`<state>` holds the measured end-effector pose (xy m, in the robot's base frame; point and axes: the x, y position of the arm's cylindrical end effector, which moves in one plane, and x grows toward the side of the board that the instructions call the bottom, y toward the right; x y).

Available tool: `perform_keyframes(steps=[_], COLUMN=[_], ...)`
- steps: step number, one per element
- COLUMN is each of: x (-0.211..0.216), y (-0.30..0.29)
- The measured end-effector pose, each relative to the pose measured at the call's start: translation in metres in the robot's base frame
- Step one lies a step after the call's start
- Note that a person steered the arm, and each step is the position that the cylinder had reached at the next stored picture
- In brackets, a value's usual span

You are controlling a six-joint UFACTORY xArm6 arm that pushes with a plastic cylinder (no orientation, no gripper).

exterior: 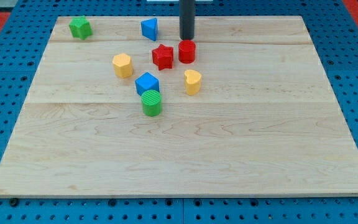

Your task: Slide yellow heart towards top right

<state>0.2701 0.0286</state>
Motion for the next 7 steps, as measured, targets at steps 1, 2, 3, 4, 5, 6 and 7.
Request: perform_keyframes(steps=[1,2,3,4,5,6,7], x=[0.041,0.113,0.182,0.175,0.166,0.113,0.110], y=[0.065,0.094,0.090,0.028,-0.014,-0.023,0.014])
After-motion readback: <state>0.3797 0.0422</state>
